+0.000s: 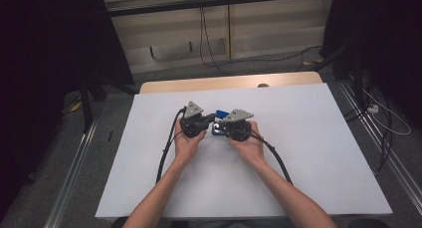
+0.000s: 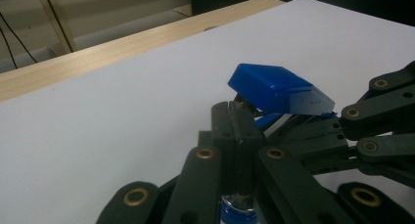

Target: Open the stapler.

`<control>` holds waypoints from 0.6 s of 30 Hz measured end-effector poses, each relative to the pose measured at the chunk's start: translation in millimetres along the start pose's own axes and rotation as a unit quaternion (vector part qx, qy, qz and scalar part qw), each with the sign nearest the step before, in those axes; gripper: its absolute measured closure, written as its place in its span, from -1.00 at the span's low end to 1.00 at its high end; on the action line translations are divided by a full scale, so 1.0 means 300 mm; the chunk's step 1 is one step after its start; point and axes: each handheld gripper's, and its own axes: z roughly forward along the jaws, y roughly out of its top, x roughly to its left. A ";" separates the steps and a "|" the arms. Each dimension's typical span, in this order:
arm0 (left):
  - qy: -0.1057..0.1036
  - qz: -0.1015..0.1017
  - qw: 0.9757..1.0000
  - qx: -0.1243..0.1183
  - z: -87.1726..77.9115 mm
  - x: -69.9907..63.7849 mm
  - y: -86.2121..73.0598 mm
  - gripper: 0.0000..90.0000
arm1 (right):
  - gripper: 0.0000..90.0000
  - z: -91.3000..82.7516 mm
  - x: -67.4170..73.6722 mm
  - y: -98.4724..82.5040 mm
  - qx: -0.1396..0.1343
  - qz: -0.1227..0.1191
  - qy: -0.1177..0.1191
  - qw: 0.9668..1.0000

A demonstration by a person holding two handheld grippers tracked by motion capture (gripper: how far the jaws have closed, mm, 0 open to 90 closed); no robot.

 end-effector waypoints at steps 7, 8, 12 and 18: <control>-0.004 -0.003 1.000 -0.007 -0.001 -0.003 0.011 1.00 | 1.00 0.004 0.003 0.008 -0.013 -0.014 -0.030 0.999; -0.005 -0.004 1.000 -0.006 -0.001 -0.003 0.011 1.00 | 1.00 0.004 0.003 0.008 -0.013 -0.014 -0.030 0.999; -0.012 -0.021 1.000 -0.009 0.000 0.005 0.008 1.00 | 1.00 0.004 0.006 0.006 -0.018 -0.013 -0.035 0.999; -0.005 -0.006 1.000 0.010 0.014 0.003 -0.004 1.00 | 1.00 0.003 0.008 0.008 -0.020 -0.013 -0.035 0.999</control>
